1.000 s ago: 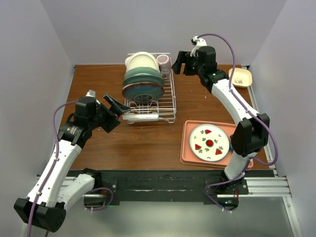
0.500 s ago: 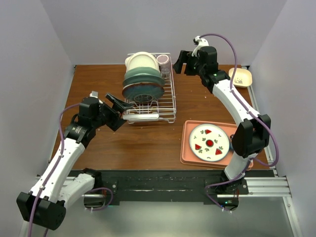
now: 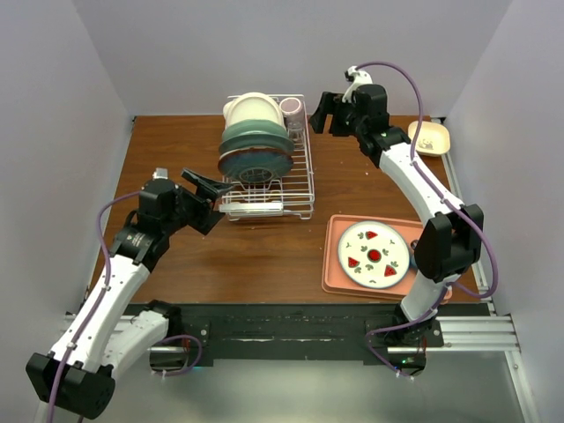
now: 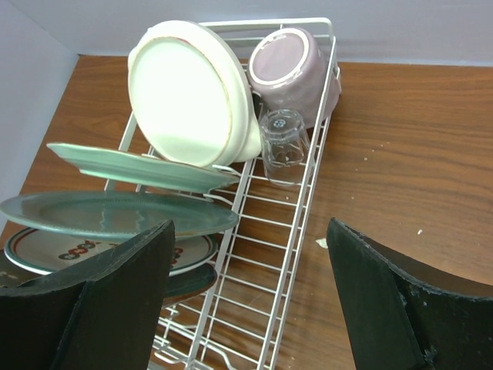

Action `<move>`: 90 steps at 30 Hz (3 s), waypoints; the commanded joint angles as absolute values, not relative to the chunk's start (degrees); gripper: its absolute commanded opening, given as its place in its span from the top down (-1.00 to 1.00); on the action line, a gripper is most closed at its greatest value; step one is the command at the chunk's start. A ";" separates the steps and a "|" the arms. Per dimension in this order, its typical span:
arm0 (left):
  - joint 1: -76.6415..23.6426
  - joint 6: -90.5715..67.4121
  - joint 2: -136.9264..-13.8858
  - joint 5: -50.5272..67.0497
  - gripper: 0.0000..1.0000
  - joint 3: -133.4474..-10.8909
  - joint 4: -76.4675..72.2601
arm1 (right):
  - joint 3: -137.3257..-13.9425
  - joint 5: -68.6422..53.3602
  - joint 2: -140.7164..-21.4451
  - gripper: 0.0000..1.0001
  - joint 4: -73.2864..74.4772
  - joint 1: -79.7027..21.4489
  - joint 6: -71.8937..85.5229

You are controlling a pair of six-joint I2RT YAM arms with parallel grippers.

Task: Load the mixed dishes into the dish rack
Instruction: Insert the plate into the dish rack, then move the dish rack

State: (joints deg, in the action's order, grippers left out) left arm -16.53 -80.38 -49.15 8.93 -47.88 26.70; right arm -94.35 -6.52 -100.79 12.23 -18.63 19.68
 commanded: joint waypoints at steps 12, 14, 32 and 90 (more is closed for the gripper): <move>-9.58 -75.77 -45.18 -4.22 -0.63 -48.60 24.70 | -94.39 -6.95 -101.59 -0.62 10.72 -18.46 17.32; -9.32 -75.24 -45.79 -3.34 -0.61 -48.87 23.74 | -94.48 -6.07 -102.91 -0.51 11.16 -18.46 16.61; -9.32 -62.23 -49.66 -5.00 -0.60 -53.09 29.17 | -108.46 -6.94 -123.31 0.66 17.66 -20.13 11.95; -9.32 -45.44 -56.09 -20.65 -0.69 -69.00 39.82 | -77.95 -0.09 -95.54 0.07 18.89 -46.32 36.74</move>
